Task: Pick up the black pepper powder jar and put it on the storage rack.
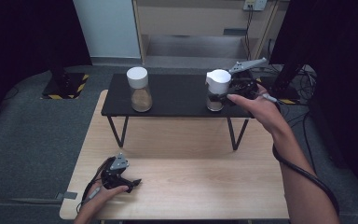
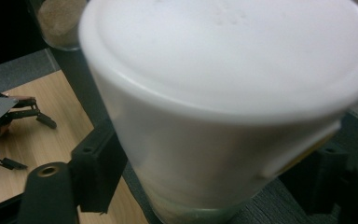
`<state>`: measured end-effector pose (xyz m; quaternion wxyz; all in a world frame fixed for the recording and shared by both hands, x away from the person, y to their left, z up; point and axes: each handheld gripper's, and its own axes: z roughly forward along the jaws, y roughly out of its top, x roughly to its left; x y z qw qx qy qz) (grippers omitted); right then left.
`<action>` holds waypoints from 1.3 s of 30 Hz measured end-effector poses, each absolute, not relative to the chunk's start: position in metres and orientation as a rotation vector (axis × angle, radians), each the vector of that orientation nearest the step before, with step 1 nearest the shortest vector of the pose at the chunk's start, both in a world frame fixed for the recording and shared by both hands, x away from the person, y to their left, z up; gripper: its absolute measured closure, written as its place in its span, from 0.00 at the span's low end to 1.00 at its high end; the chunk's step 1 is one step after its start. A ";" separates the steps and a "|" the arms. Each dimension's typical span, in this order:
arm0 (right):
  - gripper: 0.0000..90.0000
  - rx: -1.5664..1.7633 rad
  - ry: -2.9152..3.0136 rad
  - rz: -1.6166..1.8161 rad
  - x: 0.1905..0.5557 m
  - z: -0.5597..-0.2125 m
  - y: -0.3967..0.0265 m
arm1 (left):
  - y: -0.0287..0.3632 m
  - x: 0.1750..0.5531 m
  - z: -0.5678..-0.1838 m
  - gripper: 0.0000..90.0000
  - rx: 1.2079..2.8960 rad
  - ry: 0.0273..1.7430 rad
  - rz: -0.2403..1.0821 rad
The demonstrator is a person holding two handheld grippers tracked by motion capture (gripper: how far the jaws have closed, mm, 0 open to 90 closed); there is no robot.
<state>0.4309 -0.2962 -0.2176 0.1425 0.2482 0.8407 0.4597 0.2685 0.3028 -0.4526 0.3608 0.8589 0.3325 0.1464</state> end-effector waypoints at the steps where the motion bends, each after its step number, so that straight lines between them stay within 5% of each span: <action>1: 0.23 0.711 2.422 1.320 0.430 -0.217 -0.296 | 0.303 0.269 -0.453 0.00 2.214 0.857 0.377; 17: 0.06 0.680 2.407 1.270 0.408 -0.212 -0.306 | 0.303 0.269 -0.452 0.00 2.216 0.856 0.375; 39: 0.05 0.668 2.428 1.234 0.368 -0.209 -0.319 | 0.303 0.269 -0.452 0.00 2.217 0.856 0.374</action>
